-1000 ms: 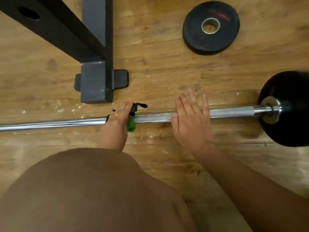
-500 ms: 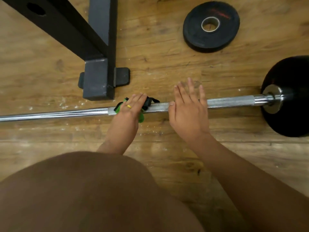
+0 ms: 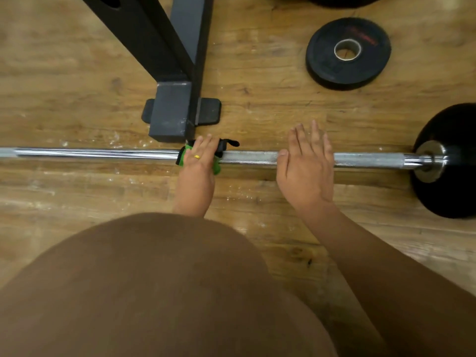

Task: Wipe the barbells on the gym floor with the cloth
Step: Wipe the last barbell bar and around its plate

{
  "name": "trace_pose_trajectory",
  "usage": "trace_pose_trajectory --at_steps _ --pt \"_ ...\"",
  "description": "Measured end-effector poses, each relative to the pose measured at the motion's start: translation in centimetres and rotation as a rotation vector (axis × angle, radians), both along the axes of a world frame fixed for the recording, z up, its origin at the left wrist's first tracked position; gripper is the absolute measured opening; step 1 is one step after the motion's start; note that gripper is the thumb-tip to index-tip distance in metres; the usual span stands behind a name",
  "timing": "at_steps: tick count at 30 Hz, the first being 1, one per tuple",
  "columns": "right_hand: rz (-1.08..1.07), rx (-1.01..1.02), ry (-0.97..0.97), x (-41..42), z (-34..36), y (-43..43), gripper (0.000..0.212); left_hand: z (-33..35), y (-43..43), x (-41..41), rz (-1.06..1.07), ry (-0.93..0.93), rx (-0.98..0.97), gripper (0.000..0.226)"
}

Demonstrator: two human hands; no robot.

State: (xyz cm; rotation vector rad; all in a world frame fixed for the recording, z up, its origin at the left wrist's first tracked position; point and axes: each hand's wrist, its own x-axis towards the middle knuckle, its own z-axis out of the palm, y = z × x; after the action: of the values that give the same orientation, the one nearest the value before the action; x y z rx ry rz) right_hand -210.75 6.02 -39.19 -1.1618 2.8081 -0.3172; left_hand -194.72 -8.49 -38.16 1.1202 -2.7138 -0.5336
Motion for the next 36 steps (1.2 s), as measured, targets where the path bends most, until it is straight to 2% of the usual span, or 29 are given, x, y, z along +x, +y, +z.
trace_pose_trajectory --at_steps 4,10,15,21,24,31,33,36 --pt "-0.009 -0.024 0.025 0.6 -0.4 0.5 0.059 -0.2 0.8 -0.2 0.009 0.046 0.016 0.059" --pt "-0.026 -0.097 0.030 2.3 -0.9 1.7 0.058 -1.3 4.3 1.5 -0.084 0.069 -0.070 0.070" --pt "-0.062 -0.151 0.004 4.0 -1.3 2.7 0.057 -1.3 5.7 2.2 -0.302 0.034 -0.127 0.085" --pt "-0.063 -0.189 0.017 5.4 -1.8 4.1 0.058 -0.7 6.3 2.5 -0.357 0.020 -0.129 0.081" --pt "-0.074 -0.219 0.028 5.9 -2.1 4.4 0.057 -0.6 5.8 3.5 -0.299 0.019 -0.112 0.077" --pt "-0.103 -0.282 0.047 6.0 -2.1 4.1 0.055 -0.2 0.8 7.0 0.161 0.029 0.028 0.062" --pt "-0.115 -0.263 0.035 6.1 -1.9 3.8 0.055 -0.2 1.3 6.6 0.136 0.027 0.019 0.065" --pt "-0.146 -0.182 -0.019 6.0 -1.3 3.1 0.056 -0.8 2.7 5.9 -0.035 0.033 -0.016 0.072"
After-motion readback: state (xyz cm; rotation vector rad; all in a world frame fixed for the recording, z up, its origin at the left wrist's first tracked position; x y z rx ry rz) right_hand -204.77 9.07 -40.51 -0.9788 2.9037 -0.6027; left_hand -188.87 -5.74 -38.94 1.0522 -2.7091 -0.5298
